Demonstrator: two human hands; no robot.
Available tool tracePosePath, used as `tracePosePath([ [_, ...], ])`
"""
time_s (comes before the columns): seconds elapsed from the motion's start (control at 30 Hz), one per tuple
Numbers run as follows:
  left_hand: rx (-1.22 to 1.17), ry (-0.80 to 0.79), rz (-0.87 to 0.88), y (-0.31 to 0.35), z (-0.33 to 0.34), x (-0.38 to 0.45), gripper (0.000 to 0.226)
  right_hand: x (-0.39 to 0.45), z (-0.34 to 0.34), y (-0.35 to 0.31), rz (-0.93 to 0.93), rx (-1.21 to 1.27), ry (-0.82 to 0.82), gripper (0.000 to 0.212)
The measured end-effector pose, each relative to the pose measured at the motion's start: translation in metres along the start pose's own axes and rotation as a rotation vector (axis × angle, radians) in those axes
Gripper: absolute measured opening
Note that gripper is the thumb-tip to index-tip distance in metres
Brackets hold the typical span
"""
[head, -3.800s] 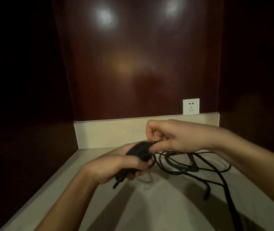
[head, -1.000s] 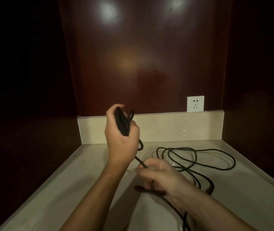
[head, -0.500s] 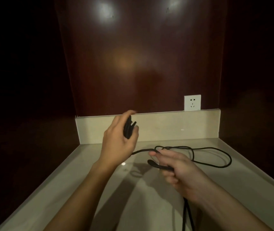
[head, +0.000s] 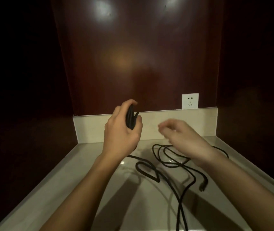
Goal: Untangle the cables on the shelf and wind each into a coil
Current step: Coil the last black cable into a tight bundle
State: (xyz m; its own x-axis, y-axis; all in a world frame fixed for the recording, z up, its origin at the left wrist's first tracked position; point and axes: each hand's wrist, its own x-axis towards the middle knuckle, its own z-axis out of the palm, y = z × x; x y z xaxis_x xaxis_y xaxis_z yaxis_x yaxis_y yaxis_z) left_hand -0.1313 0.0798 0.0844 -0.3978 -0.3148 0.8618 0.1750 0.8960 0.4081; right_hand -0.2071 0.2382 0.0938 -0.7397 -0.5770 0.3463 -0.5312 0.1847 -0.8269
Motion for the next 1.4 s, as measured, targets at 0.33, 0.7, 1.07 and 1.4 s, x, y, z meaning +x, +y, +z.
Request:
tracePosePath([
  [0.33,-0.531,0.13,-0.28,0.018,-0.012,0.026,0.015,-0.032,0.086,0.008,-0.19,-0.083,0.064,0.062],
  [0.7,-0.494,0.232,-0.171,0.003,-0.018,0.016,0.023,-0.037,0.093,0.03,-0.328,-0.072,-0.159,0.017],
  [1.07,0.248,-0.345,0.001,-0.003,-0.013,-0.002,0.044,-0.04,0.015,0.004,-0.755,-0.864,0.013,0.009],
  [1.4,-0.427,-0.946,-0.217,0.003,-0.028,-0.023,0.046,-0.017,-0.017,-0.004,-0.925,-0.74,-0.138,0.026],
])
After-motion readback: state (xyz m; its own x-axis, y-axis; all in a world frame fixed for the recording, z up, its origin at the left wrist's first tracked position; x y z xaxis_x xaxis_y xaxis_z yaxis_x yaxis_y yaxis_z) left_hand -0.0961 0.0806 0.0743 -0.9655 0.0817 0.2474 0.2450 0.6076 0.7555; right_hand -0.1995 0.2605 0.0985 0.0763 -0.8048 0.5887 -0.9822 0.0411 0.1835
